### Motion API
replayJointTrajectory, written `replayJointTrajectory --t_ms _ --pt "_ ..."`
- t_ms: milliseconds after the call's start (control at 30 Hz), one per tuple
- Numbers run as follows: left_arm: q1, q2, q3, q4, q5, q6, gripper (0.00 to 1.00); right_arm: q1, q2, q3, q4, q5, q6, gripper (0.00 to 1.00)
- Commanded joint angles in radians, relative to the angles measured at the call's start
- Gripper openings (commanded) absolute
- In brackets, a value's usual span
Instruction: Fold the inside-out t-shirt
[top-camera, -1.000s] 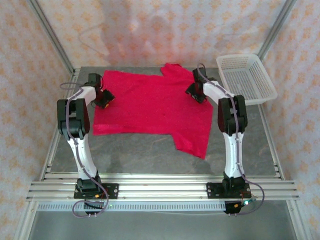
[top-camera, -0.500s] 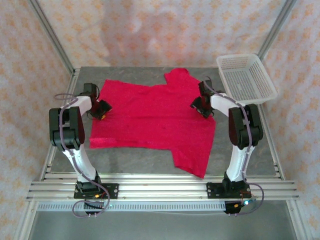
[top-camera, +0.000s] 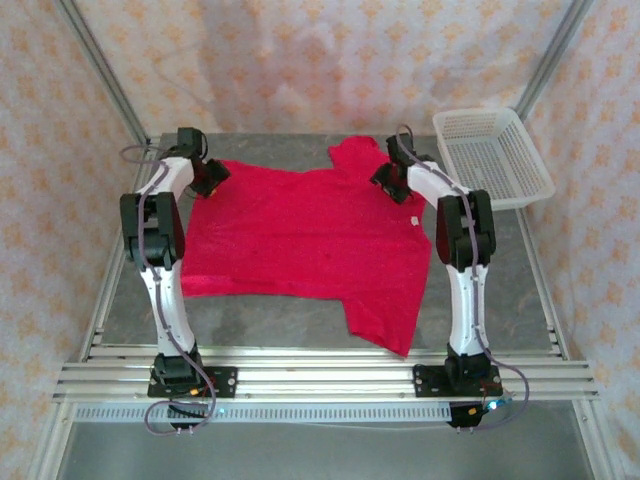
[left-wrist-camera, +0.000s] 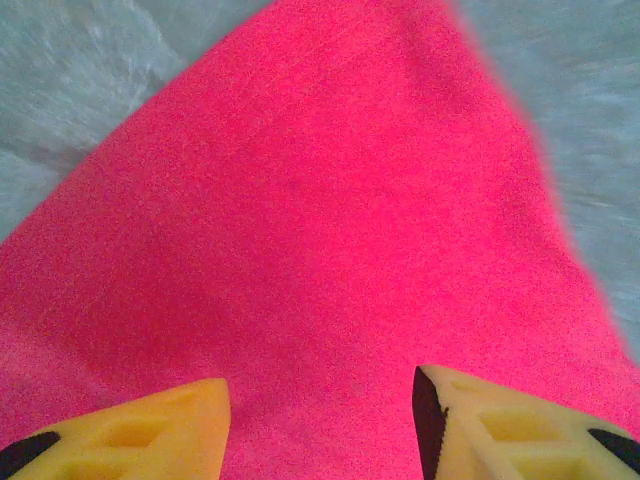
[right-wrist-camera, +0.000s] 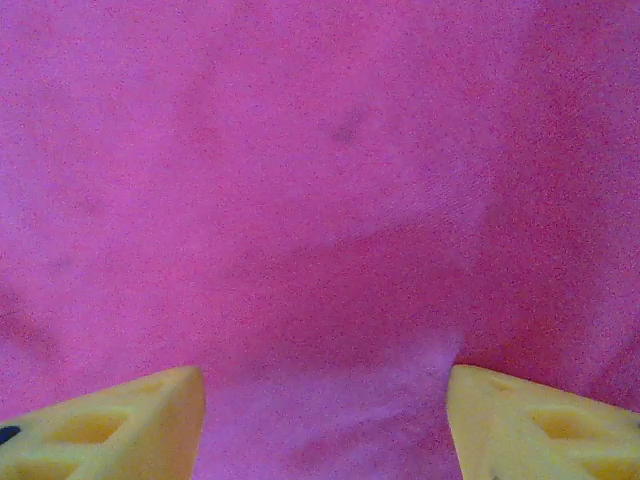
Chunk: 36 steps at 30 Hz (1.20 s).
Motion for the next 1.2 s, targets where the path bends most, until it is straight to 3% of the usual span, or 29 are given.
replayJointTrajectory --t_ms 0,367,533,667,800,1000,1167 --pt "0.004 0.088 0.083 -0.096 0.003 -0.006 0.52 -0.02 0.084 0.089 -0.048 0.006 0.034 0.65" --pt "0.018 0.29 0.35 -0.148 0.003 -0.028 0.51 -0.072 0.44 0.668 -0.276 -0.035 0.018 0.65" --pt "0.018 0.261 0.372 -0.129 0.04 -0.026 0.51 -0.083 0.42 0.754 -0.293 -0.083 -0.019 0.65" --pt "0.018 0.09 0.269 -0.111 0.031 -0.019 0.52 -0.083 0.277 0.717 -0.33 -0.125 -0.07 0.65" --pt "0.018 -0.189 0.027 -0.128 -0.058 -0.015 0.52 -0.071 0.028 0.507 -0.321 -0.116 -0.118 0.66" --pt "0.022 -0.659 -0.405 -0.294 -0.229 0.008 0.46 0.006 -0.496 -0.145 -0.209 -0.003 -0.115 0.67" --pt "0.051 -0.977 -0.742 -0.37 -0.239 0.037 0.42 0.129 -0.892 -0.643 -0.22 0.156 -0.058 0.66"
